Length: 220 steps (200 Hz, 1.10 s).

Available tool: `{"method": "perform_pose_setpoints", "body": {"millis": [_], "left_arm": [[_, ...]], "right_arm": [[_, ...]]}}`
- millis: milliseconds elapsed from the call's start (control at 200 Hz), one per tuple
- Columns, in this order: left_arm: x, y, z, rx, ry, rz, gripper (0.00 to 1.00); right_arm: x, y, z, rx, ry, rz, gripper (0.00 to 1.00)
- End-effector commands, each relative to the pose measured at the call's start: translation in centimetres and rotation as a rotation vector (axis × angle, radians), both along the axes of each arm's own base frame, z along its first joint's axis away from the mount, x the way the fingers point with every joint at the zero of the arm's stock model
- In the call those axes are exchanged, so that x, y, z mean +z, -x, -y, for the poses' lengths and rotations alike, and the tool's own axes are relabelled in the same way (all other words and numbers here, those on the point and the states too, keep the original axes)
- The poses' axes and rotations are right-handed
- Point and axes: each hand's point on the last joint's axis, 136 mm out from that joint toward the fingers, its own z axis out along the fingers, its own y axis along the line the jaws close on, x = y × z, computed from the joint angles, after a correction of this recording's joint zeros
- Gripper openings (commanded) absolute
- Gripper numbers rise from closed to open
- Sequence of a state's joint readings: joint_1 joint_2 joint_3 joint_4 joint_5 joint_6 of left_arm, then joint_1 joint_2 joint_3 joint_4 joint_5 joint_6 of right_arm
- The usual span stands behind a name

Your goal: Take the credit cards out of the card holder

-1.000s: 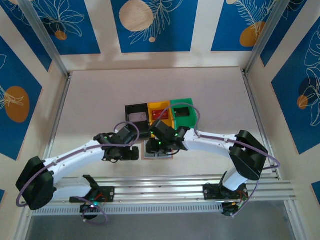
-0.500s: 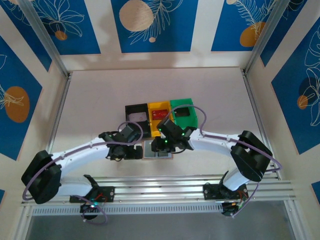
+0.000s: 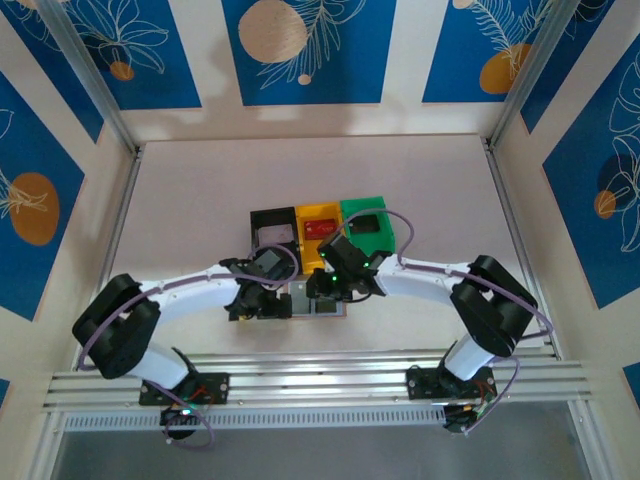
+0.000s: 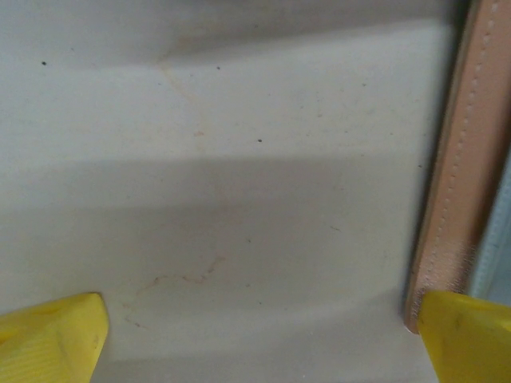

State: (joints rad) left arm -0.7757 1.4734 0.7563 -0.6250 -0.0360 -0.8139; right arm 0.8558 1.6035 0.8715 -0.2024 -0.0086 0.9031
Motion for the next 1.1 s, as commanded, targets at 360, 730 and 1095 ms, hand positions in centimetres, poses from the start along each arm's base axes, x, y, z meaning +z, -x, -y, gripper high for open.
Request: {"method": "perform_pose_setpoints", "body": {"millis": [360, 730, 1095], "left_arm": [[-3.0, 1.7, -0.4, 0.043, 0.012, -0.076, 1.00], [-4.0, 2.7, -0.7, 0.040, -0.011, -0.097, 1.00], [-5.1, 3.4, 0.0, 0.017, -0.027, -0.122, 1.00]], "right_arm": [[-1.2, -0.7, -1.0, 0.026, 0.006, -0.008, 0.24], [-1.9, -1.5, -1.1, 0.022, 0.016, 0.020, 0.25], [-2.9, -1.9, -0.4, -0.012, 0.039, 0.032, 0.25]]}}
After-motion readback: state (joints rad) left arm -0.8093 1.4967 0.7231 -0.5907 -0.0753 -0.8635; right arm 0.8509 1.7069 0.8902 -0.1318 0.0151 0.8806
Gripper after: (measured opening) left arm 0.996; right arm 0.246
